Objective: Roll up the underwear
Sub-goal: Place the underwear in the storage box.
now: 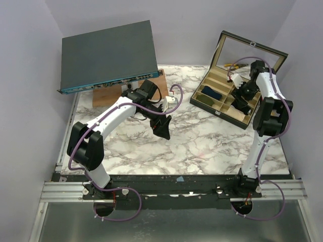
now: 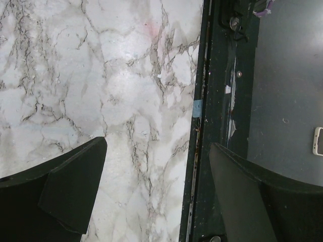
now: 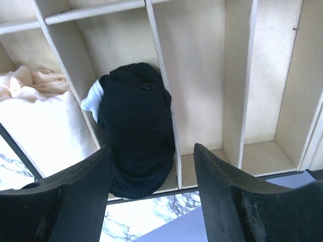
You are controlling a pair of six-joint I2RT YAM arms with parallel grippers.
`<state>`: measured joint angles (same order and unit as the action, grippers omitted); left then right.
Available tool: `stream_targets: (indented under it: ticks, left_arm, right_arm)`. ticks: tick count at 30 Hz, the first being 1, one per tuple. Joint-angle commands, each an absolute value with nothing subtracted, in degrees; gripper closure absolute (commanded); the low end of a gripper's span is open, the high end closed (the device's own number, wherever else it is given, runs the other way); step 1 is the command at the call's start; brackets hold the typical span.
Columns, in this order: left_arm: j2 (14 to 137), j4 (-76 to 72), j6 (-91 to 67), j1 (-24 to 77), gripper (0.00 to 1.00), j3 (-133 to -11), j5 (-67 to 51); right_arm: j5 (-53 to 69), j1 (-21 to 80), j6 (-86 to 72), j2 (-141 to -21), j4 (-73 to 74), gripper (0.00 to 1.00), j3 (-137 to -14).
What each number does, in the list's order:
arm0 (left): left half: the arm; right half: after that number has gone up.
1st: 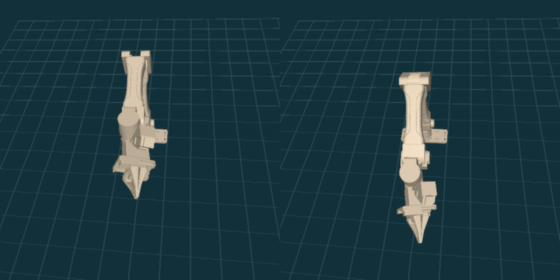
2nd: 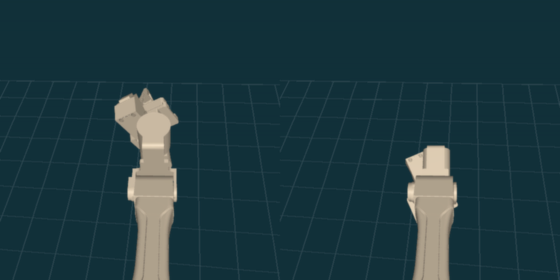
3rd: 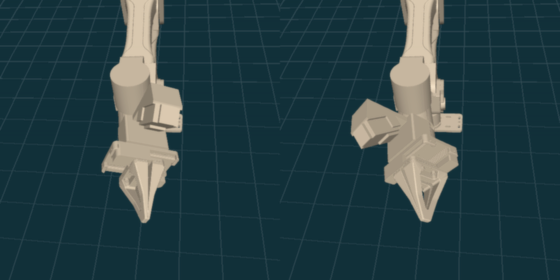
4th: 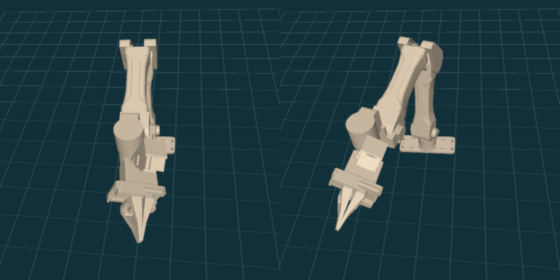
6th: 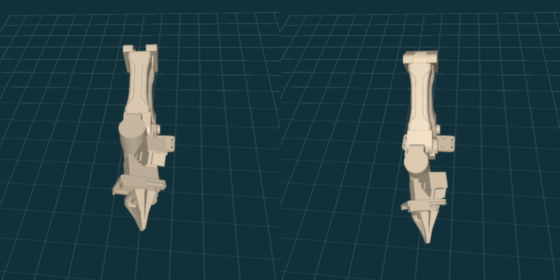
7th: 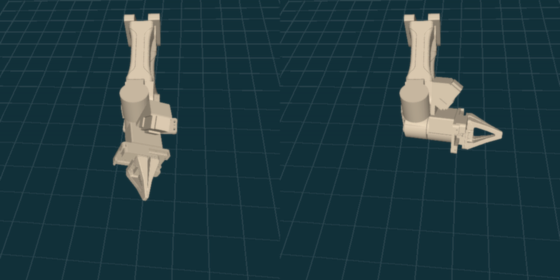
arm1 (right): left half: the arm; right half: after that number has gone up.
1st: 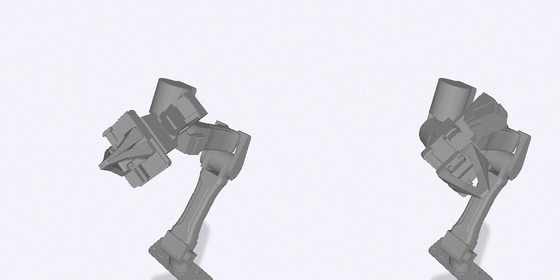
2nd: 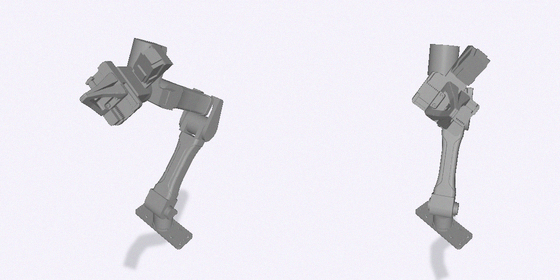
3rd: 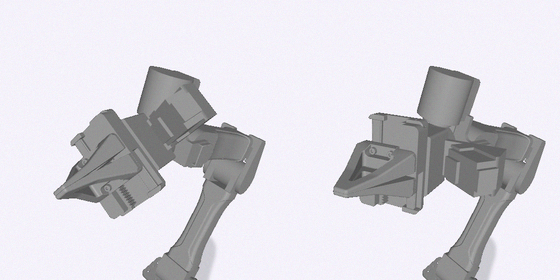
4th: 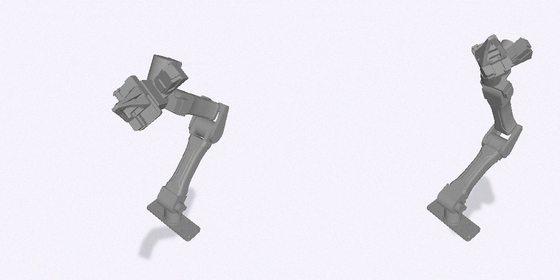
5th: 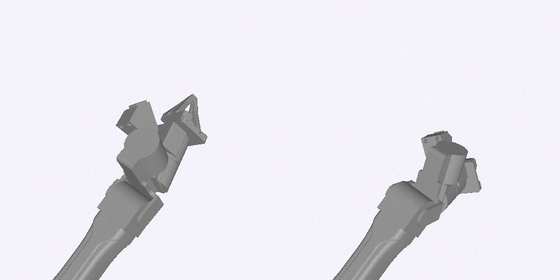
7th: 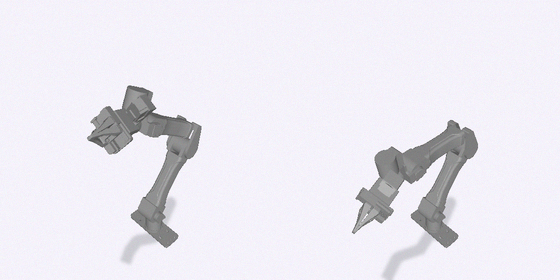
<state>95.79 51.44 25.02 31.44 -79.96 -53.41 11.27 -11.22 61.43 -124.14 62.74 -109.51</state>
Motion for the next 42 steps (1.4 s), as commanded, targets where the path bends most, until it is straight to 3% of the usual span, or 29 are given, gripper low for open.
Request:
stream_targets:
  ticks: [1,13,30,42]
  left_arm:
    - [93.90,50.81,25.66,31.11,0.11,-79.76,-55.09]
    - [93.89,50.64,25.70,31.11,0.11,-79.79,-55.46]
    - [94.28,50.19,25.34,31.07,0.11,-79.45,-55.59]
    - [95.13,49.74,24.43,31.07,0.11,-80.16,-56.25]
  right_arm:
    - [10.66,-12.48,61.56,-124.59,64.66,0.34,-110.50]
    - [10.31,-14.44,63.02,-122.68,66.05,0.37,-106.75]
    - [6.67,-14.68,66.17,-124.31,63.95,0.67,-107.57]
    - [6.45,-14.29,66.50,-124.00,59.27,0.69,-100.92]
